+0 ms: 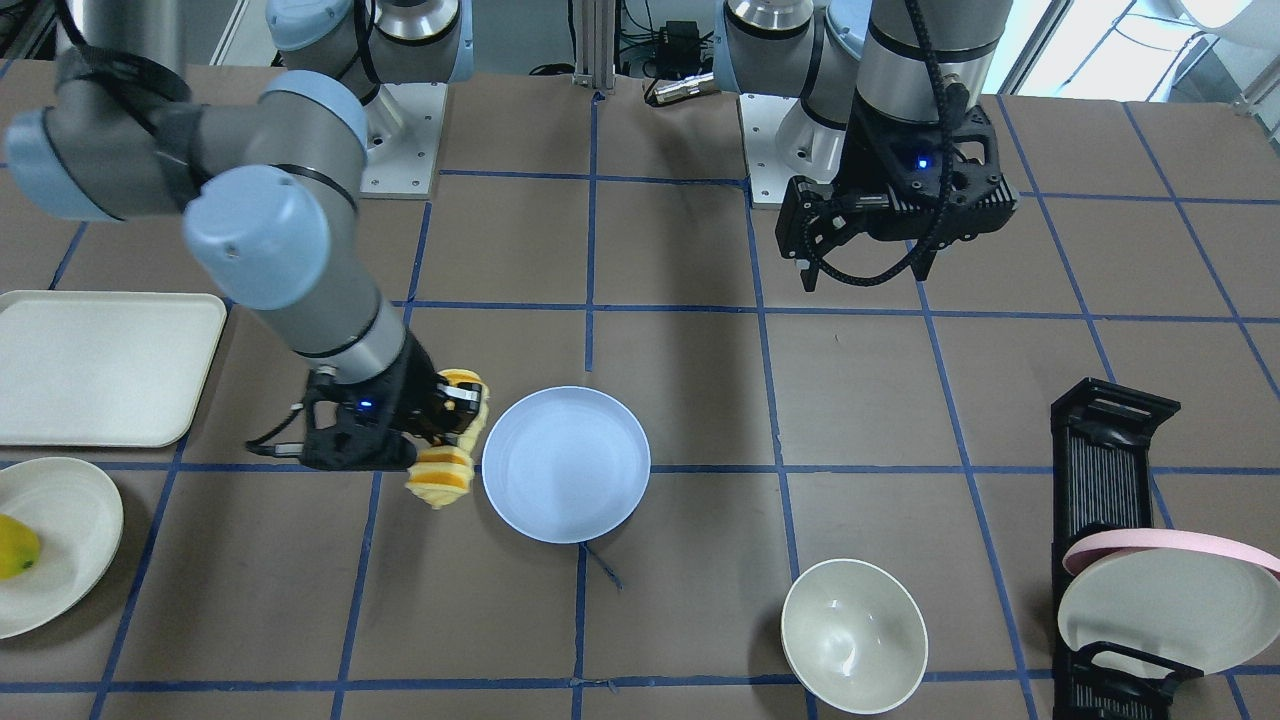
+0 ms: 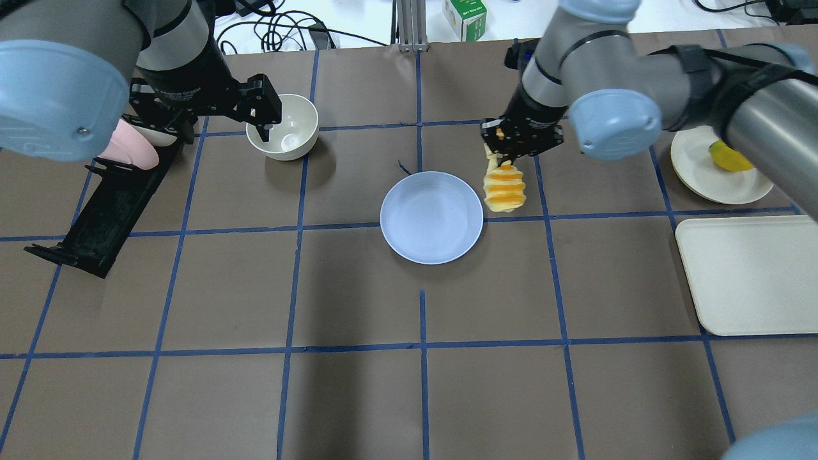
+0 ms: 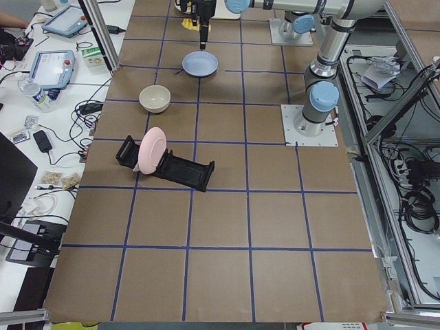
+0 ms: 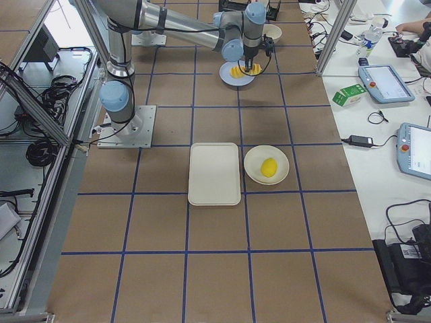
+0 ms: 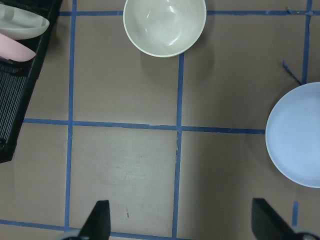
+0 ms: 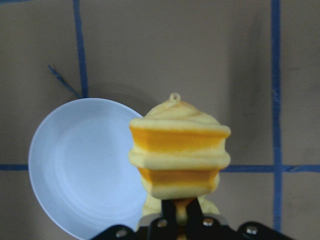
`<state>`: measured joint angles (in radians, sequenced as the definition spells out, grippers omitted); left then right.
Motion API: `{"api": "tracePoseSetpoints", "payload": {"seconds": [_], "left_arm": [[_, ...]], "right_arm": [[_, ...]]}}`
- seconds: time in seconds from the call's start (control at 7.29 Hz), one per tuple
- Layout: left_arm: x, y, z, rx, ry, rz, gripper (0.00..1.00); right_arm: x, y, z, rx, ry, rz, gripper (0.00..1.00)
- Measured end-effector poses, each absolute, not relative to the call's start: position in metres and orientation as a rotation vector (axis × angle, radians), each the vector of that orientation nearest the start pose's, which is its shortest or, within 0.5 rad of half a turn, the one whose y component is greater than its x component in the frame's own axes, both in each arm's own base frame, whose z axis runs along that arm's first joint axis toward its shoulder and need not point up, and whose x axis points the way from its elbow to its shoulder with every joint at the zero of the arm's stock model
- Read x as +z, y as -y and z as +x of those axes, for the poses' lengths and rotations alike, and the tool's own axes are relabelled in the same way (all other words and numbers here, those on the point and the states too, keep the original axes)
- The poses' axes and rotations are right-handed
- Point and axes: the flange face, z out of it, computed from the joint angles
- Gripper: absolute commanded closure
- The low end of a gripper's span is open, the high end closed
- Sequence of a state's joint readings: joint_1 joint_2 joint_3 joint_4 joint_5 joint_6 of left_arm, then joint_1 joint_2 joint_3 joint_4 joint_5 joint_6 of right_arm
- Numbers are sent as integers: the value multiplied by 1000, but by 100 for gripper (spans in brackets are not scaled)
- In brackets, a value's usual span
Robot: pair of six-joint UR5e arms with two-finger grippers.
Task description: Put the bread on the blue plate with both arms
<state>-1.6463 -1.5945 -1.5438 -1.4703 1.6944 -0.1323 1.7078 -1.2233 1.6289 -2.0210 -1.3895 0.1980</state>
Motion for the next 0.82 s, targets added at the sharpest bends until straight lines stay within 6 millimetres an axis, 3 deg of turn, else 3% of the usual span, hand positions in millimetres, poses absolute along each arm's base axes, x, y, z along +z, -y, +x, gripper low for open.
{"api": "tracePoseSetpoints", "payload": {"seconds": [0.14, 0.27, 0.41, 0.55, 0.82], "left_arm": [[502, 502, -151, -170, -3021, -115, 0], [504, 502, -147, -169, -3020, -126, 0], [505, 502, -145, -171, -3020, -130, 0], [506, 501, -145, -173, -3020, -132, 0], [505, 499, -147, -149, -3053, -128, 0]], "right_arm": [[289, 584, 279, -23, -2944, 117, 100], [263, 582, 312, -24, -2936, 151, 100], [243, 581, 330, -12, -2935, 166, 38], [232, 580, 337, -1, -2941, 168, 0], [220, 578, 337, 24, -2958, 172, 0]]}}
